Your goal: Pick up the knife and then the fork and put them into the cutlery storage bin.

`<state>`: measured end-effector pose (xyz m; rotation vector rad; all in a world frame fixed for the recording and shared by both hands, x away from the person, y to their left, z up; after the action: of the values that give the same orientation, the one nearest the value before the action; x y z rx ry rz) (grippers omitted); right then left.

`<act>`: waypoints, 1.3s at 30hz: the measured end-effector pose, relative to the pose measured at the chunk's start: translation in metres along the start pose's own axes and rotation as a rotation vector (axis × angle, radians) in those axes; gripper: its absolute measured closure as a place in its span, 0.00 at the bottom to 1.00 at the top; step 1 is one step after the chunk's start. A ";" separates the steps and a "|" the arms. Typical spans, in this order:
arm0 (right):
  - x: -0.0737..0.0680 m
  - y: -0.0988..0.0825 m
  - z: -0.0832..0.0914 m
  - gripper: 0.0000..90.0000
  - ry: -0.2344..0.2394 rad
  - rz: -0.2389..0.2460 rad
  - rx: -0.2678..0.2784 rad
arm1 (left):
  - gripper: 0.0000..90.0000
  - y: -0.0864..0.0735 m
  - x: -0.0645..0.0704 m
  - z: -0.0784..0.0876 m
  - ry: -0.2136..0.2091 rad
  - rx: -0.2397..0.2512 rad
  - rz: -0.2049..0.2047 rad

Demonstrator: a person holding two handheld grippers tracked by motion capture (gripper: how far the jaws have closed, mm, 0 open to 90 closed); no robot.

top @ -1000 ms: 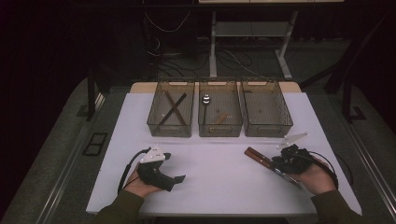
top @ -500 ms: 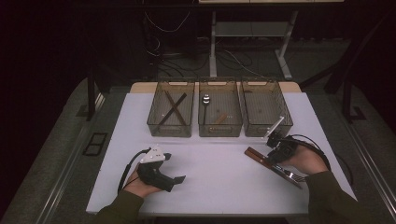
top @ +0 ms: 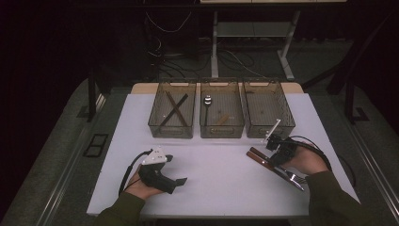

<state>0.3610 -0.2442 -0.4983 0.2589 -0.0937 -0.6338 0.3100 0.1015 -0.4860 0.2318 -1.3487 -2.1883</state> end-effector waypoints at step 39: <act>0.022 0.000 0.037 0.86 0.025 -0.135 0.358 | 0.00 -0.005 0.003 0.000 -0.038 -0.016 -0.041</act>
<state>0.3726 -0.2647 -0.4628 0.6225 -0.1674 -0.7463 0.3058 0.1013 -0.4903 0.2143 -1.3580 -2.2469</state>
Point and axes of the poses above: each handheld gripper's, and its own axes: z roughly backward along the jaws, y roughly out of its top, x roughly to its right, the point moved 8 cm from there along -z, roughly forward along the jaws, and after that the axes turned 6 degrees about x, right-handed, at the moved point
